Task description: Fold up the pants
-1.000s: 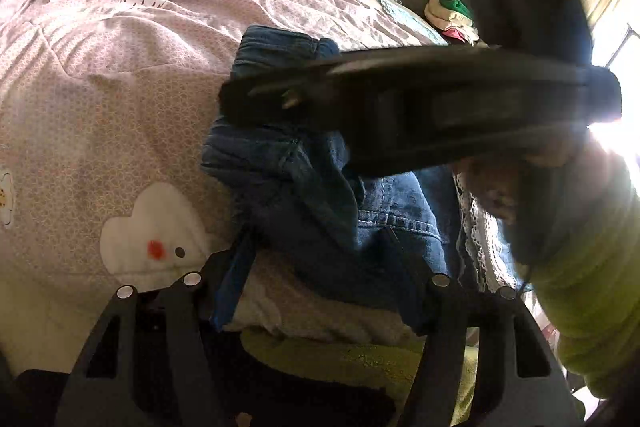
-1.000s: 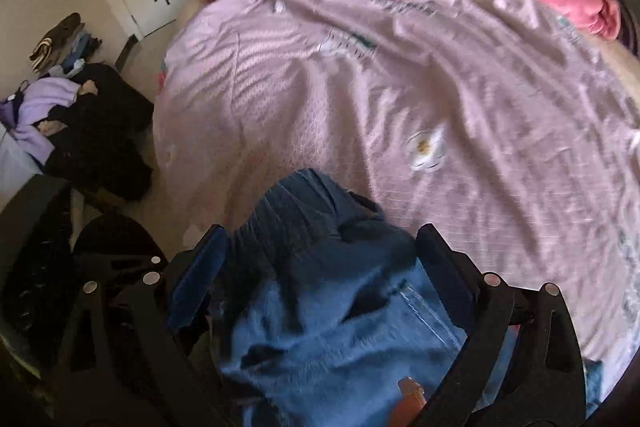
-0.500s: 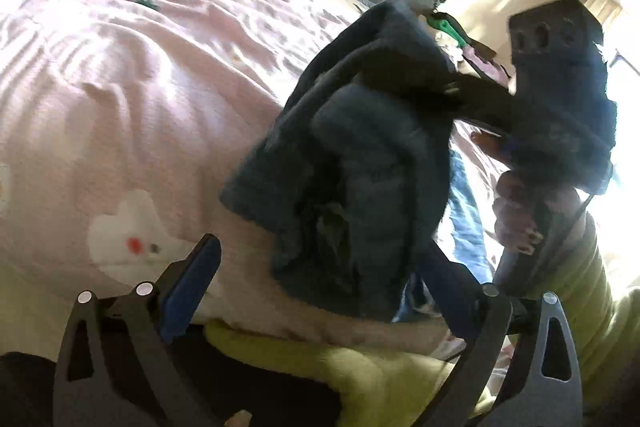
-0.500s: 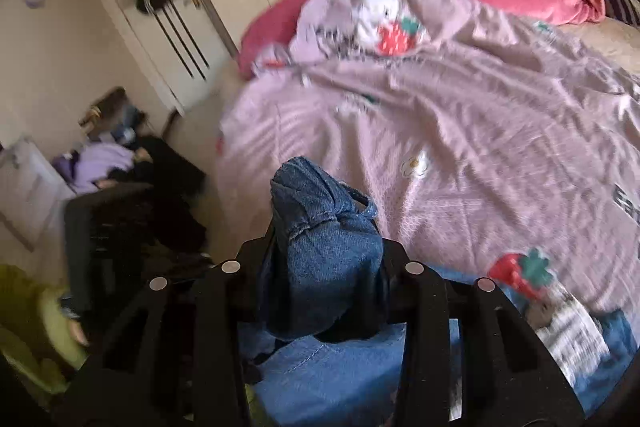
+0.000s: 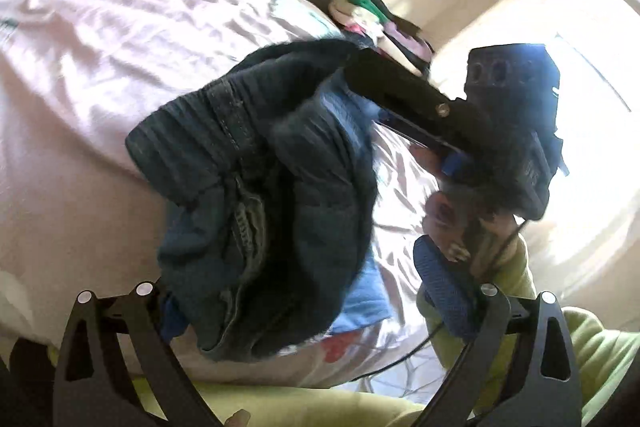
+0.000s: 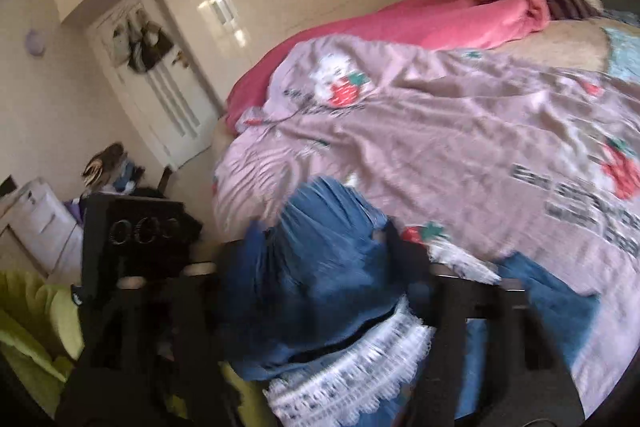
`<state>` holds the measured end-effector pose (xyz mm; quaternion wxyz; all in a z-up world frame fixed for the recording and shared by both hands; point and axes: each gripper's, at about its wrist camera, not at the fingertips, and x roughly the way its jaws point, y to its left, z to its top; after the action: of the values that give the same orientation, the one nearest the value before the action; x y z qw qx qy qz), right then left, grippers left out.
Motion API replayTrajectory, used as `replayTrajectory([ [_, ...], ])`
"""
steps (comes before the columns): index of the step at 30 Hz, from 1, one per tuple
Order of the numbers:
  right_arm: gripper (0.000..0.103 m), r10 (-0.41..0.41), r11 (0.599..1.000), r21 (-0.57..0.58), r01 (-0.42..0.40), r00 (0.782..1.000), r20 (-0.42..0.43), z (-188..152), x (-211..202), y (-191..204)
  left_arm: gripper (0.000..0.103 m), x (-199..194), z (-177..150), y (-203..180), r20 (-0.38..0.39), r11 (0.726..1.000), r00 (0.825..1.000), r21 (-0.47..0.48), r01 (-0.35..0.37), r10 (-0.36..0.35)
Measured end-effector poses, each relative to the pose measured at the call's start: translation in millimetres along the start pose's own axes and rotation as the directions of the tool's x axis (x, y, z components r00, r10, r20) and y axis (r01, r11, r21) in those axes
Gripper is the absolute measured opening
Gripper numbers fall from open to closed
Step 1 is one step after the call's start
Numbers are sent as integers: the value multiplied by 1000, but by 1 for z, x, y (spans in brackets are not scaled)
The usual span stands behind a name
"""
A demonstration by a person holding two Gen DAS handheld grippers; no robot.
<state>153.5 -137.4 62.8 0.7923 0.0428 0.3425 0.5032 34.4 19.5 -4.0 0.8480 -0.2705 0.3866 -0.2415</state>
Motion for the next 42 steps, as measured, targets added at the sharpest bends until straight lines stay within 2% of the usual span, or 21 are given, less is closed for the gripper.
replayTrajectory([
  [4, 79, -142, 987, 83, 139, 989, 31, -21, -31, -25, 96, 22, -8, -23, -67, 995, 998, 99, 10, -4],
  [7, 79, -225, 969, 113, 221, 974, 18, -46, -44, -31, 97, 42, -22, -36, -144, 984, 989, 177, -21, 47],
  [11, 79, -240, 962, 123, 242, 970, -35, -60, -34, -31, 97, 59, -36, -47, -182, 955, 971, 279, -102, 157],
  [13, 79, -250, 960, 115, 256, 966, -64, -64, -25, -33, 97, 61, -38, -48, -180, 947, 968, 300, -117, 176],
  [15, 77, -297, 947, 86, 308, 947, -120, -69, -10, -34, 97, 60, -37, -47, -177, 946, 968, 302, -120, 179],
  [16, 72, -347, 929, 75, 362, 924, -161, -72, -1, -38, 97, 59, -38, -48, -175, 946, 968, 300, -119, 178],
  [17, 72, -365, 920, 78, 384, 913, -182, -76, 1, -42, 97, 58, -40, -48, -173, 948, 969, 297, -117, 174],
  [18, 72, -365, 915, 103, 390, 910, -198, -80, 1, -50, 97, 56, -39, -47, -170, 950, 972, 293, -109, 164],
  [21, 72, -343, 916, 146, 373, 919, -195, -83, -6, -55, 97, 46, -37, -49, -145, 948, 975, 295, -121, 169],
  [24, 72, -307, 929, 172, 328, 942, -136, -77, -24, -49, 98, 34, -31, -50, -106, 945, 977, 292, -150, 187],
  [26, 74, -310, 931, 173, 322, 946, -94, -72, -39, -44, 98, 27, -27, -49, -81, 941, 975, 290, -177, 209],
  [28, 79, -325, 929, 167, 331, 944, -63, -69, -52, -39, 98, 21, -26, -49, -67, 938, 973, 285, -195, 223],
  [34, 82, -365, 924, 132, 360, 931, 18, -68, -89, -23, 98, 10, -19, -46, -31, 925, 961, 283, -255, 275],
  [38, 83, -377, 923, 96, 373, 925, 39, -72, -105, -12, 98, 7, -15, -46, -15, 916, 954, 284, -283, 300],
  [42, 85, -391, 920, 13, 391, 919, 43, -79, -113, 6, 98, 7, -11, -42, -12, 910, 948, 282, -303, 319],
])
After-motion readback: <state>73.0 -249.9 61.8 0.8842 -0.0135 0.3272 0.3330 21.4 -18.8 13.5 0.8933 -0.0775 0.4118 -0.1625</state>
